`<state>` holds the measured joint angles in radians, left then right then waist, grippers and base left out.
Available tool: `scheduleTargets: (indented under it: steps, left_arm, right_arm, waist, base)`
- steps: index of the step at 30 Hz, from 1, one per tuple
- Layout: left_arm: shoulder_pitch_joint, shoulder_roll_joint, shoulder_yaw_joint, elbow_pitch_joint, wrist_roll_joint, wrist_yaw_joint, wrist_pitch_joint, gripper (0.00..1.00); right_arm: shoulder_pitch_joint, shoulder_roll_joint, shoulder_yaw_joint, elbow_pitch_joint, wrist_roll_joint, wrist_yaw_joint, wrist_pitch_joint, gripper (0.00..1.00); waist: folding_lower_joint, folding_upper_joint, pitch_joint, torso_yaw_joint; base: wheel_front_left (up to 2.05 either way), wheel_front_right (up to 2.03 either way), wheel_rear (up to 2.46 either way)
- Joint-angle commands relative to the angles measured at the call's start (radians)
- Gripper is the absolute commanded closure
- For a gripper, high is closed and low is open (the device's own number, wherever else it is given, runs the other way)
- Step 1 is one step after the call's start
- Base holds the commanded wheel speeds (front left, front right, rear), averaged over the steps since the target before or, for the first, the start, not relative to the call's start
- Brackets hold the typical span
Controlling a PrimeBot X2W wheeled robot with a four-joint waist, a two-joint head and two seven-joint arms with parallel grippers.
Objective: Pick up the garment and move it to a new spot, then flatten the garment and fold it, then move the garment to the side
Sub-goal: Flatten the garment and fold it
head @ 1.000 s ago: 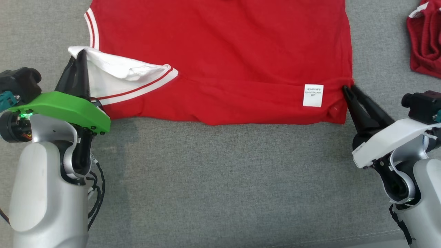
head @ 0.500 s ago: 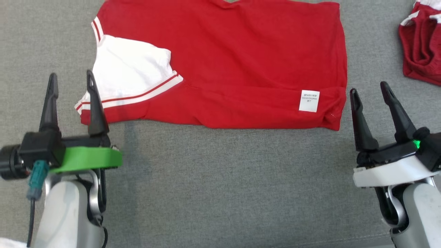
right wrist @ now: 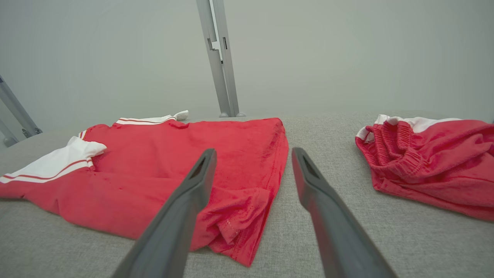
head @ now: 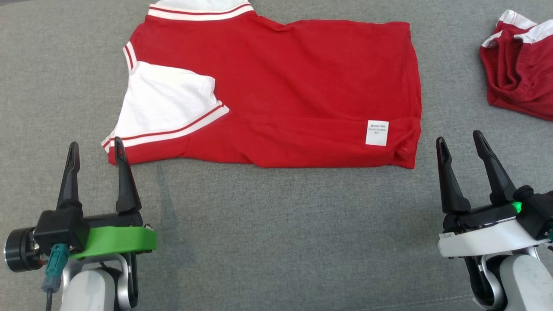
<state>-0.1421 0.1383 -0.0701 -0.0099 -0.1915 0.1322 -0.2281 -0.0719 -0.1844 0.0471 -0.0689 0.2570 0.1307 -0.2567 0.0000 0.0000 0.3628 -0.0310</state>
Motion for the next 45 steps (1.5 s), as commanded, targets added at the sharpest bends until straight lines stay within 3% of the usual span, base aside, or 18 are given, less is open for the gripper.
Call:
scheduleTargets:
  steps: [1, 5, 25, 26, 27, 28, 37, 45]
  left_arm:
    - [0.011, 0.008, 0.0, -0.003, -0.005, 0.003, 0.002, 0.0]
    - [0.001, 0.015, -0.003, 0.01, -0.012, -0.001, 0.013, 0.0]
    - [-0.247, 0.052, 0.019, 0.445, -0.273, -0.201, 0.311, 0.0]
    - [-0.252, 0.052, 0.015, 0.458, -0.283, -0.207, 0.331, 0.2]
    - [-0.253, 0.05, 0.012, 0.464, -0.296, -0.214, 0.343, 0.73]
    - [-0.256, 0.047, 0.011, 0.464, -0.309, -0.223, 0.344, 1.0]
    - [-0.199, 0.052, 0.02, 0.401, -0.352, -0.248, 0.232, 1.0]
    - [-0.016, 0.021, 0.024, 0.279, -0.356, -0.197, 0.204, 1.0]
  right_arm:
    - [-0.005, 0.0, 0.002, 0.002, 0.007, 0.0, -0.004, 0.0]
    - [-0.013, -0.002, 0.005, 0.005, 0.007, 0.0, -0.004, 0.0]
    - [-0.167, 0.0, 0.127, 0.305, 0.08, 0.0, 0.043, 0.0]
    - [-0.173, -0.003, 0.133, 0.315, 0.085, 0.0, 0.044, 0.29]
    - [-0.177, -0.005, 0.137, 0.322, 0.09, 0.0, 0.046, 0.76]
    - [-0.182, -0.008, 0.14, 0.328, 0.095, 0.0, 0.044, 1.0]
    - [-0.169, -0.051, 0.167, 0.317, 0.135, 0.0, 0.025, 1.0]
    - [-0.066, -0.106, 0.15, 0.26, 0.17, 0.0, 0.053, 1.0]
  waist:
    - [0.0, 0.0, 0.0, -0.001]
    - [0.0, 0.0, 0.002, -0.004]
    - [0.0, 0.0, 0.113, -0.003]
    - [0.0, 0.0, 0.113, -0.002]
    - [0.0, 0.0, 0.114, -0.002]
    - [0.0, 0.0, 0.115, -0.002]
    - [0.0, 0.0, 0.087, 0.016]
    - [0.0, 0.0, -0.001, 0.064]
  base:
    - [0.0, 0.0, 0.0]
    - [0.0, 0.0, 0.0]
    - [0.0, 0.0, 0.0]
    - [0.0, 0.0, 0.0]
    - [0.0, 0.0, 0.0]
    - [0.0, 0.0, 0.0]
    - [0.0, 0.0, 0.0]
    - [0.0, 0.0, 0.0]
